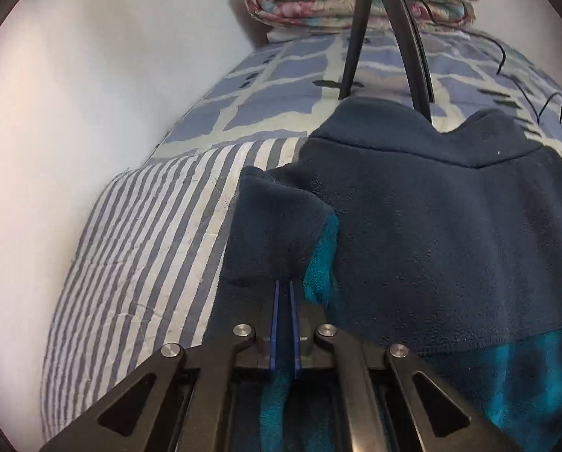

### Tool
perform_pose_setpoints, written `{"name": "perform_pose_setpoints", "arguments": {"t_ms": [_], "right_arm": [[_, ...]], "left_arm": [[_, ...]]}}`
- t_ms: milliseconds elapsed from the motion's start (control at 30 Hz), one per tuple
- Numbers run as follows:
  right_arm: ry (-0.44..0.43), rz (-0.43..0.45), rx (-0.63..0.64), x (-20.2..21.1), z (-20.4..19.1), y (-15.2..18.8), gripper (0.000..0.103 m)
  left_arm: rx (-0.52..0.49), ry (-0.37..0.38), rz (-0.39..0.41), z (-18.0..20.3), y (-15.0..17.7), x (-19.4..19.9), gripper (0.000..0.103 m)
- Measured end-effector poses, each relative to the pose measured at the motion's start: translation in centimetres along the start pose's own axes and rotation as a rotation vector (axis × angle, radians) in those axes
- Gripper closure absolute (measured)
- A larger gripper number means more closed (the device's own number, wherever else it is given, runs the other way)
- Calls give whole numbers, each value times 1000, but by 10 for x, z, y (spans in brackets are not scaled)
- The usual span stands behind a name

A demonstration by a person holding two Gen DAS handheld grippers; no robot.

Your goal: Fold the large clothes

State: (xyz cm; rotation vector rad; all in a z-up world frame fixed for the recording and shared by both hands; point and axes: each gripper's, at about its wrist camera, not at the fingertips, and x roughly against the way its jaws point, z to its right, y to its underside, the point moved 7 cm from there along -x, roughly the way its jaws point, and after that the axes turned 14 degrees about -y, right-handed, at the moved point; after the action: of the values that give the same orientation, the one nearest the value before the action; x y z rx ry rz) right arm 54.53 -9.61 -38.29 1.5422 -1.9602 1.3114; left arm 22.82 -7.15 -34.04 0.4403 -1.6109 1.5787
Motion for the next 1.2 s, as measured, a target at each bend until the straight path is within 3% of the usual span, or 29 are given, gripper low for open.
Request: {"name": "perform_pose_setpoints", "arguments": {"t_ms": [167,267,400,533,600,800,933,1200], "right_arm": [[-45,34,16,47,-20,0,91],[-156,67,-5,102,-39,4,91],[-152,108,100,189,-67,17,91],[-128,134,203,276,-90,46,90],[-138,142,216,318,-95,70,90],[-122,177,223,411,-92,125,89],[-54,209,272,460,-96,157,82],[12,227,320,527,-102,222,82]], "left_arm": [[8,1,-6,1,0,-1,67],[20,3,-8,-2,-2,1,67],[49,-44,-19,-9,-3,14,67],[134,-37,6,-16,-6,49,67],[137,-68,32,-20,-13,72,67],[184,-105,140,-30,-60,147,67],[138,-128,234,-13,-96,201,67],[8,-128,386,39,-164,296,67]]}}
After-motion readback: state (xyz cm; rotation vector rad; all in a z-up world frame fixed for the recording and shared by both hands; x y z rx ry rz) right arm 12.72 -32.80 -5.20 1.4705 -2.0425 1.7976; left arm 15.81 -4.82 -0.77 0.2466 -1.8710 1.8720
